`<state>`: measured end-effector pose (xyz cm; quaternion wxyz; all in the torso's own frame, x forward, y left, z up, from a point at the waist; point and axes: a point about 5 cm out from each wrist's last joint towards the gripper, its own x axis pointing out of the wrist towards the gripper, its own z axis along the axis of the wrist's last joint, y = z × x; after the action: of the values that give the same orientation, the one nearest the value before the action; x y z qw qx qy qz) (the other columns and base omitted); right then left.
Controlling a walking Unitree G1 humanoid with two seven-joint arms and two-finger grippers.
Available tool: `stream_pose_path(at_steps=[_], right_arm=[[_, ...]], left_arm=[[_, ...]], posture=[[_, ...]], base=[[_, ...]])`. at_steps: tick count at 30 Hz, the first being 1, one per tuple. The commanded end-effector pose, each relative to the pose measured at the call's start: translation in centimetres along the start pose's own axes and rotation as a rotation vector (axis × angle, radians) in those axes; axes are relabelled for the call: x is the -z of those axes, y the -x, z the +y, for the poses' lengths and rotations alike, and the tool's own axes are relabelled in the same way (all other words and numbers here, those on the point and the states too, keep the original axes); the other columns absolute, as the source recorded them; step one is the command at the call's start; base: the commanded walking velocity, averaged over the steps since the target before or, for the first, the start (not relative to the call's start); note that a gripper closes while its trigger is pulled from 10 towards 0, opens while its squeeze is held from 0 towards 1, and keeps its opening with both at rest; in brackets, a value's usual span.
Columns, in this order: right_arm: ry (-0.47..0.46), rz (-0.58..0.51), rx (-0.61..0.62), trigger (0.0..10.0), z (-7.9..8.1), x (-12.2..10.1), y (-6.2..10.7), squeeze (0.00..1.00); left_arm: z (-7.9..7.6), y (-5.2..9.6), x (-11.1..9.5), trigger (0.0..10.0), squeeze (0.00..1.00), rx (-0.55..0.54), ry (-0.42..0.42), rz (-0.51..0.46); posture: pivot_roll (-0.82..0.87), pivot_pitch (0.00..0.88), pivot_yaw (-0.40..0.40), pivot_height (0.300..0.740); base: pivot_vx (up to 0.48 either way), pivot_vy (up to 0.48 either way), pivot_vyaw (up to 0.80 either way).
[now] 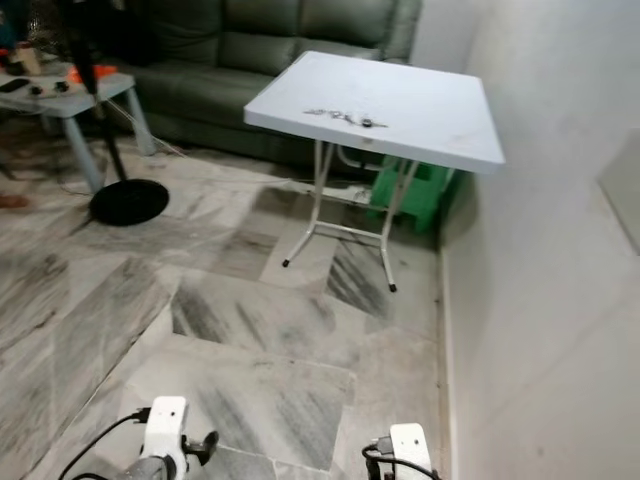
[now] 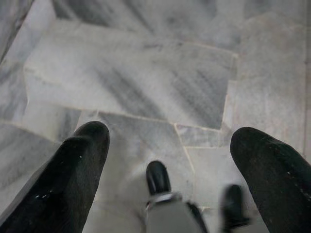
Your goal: Hang keys on a hook
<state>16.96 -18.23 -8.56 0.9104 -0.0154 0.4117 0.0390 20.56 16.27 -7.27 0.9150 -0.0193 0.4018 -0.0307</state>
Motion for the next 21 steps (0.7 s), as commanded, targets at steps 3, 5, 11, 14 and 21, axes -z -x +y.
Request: stream_pose_path(at_steps=[3,5,11,14,21], right_arm=[[-0.002,0.003,0.017,10.0,-0.59,0.06,0.1,0.0],[-0.002,0.002,0.016,10.0,-0.58,0.05,0.1,0.0],[0.0,0.003,0.016,10.0,-0.56,0.09,0.12,0.0],[0.0,0.004,0.015,10.0,-0.54,0.14,0.13,0.0],[-0.002,0.005,0.014,10.0,-0.49,0.21,0.15,0.0]], left_arm=[[-0.7,-0.13,-0.18,10.0,0.0,0.019,0.007,-0.006],[-0.73,-0.14,-0.23,10.0,0.0,0.019,0.007,-0.008],[-0.78,-0.15,-0.29,10.0,0.0,0.021,0.008,-0.012],[-0.79,-0.15,-0.3,10.0,0.0,0.021,0.008,-0.014],[-0.75,-0.13,-0.29,10.0,0.0,0.022,0.01,-0.014]], posture=[[-0.01,0.0,-0.054,0.74],[-0.01,0.0,-0.054,0.74],[-0.01,0.0,-0.054,0.74],[-0.01,0.0,-0.055,0.74],[-0.01,0.0,-0.054,0.74]], base=[[0.0,0.126,0.0],[0.0,0.0,0.0],[0.0,0.031,0.0],[0.0,0.0,0.0],[0.0,0.255,0.0]])
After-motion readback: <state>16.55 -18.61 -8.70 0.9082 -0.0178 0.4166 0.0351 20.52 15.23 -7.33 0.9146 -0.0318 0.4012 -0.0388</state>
